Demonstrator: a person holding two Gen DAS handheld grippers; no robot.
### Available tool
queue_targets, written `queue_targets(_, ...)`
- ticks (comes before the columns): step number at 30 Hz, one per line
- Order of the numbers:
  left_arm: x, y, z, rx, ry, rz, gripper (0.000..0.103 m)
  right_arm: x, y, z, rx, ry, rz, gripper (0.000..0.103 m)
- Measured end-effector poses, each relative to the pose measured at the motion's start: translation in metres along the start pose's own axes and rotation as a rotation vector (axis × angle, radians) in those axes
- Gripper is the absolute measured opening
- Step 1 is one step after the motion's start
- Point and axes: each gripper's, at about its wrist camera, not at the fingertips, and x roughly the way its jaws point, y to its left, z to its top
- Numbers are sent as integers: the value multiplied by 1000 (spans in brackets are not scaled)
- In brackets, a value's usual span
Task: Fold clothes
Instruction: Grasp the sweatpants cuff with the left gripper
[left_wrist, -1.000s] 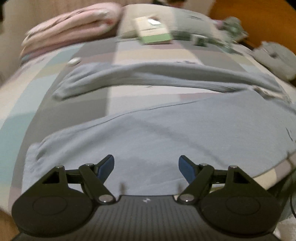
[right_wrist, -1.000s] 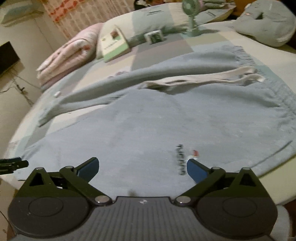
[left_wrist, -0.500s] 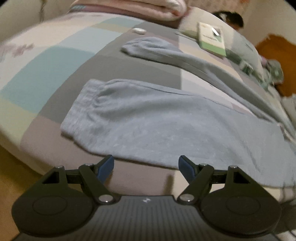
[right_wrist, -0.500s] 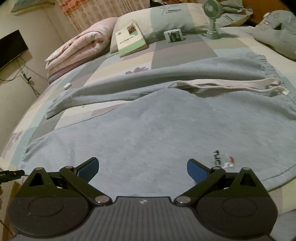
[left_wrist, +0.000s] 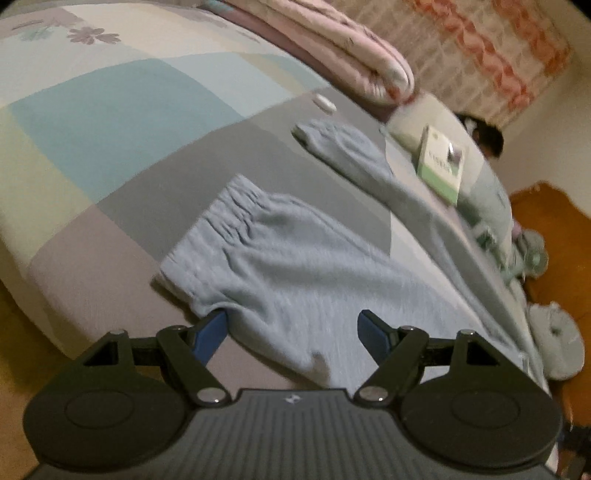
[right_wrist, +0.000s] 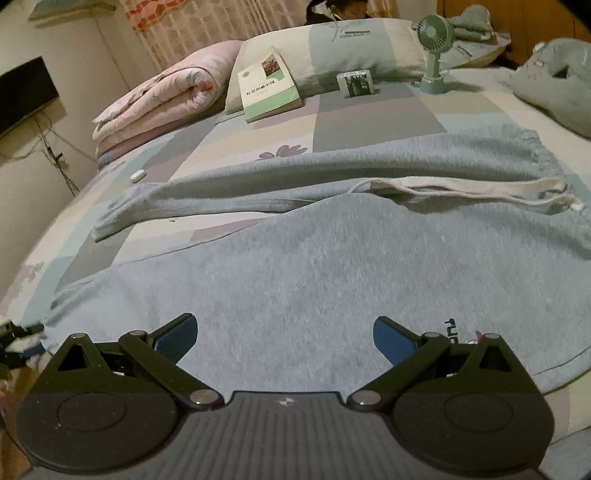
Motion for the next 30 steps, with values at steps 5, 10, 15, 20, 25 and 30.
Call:
queue_targets(5,2,11,-1,-79,-48,-31,74,1,6,-3,-33,13,2,103)
queue_targets(10,-1,25,-7,-175,-98,-57,67,-4,11,-5,-63,5,7,103)
queue_targets(15,-1,38,-2,-258,-113,-73,62,-4,10,-4,-64,5,-6,103)
queue_targets(20,13,38,18,-237,-135,-8,63,-3,11,-4,-53,1,-7,103)
queue_targets(25,20,38,27,-256,-148,-7,67,-4,14,-6,-82,1,-16,103)
queue_targets(30,12,32,12,-229,-135,-27,67,-3,15,-7,-88,10,-7,103)
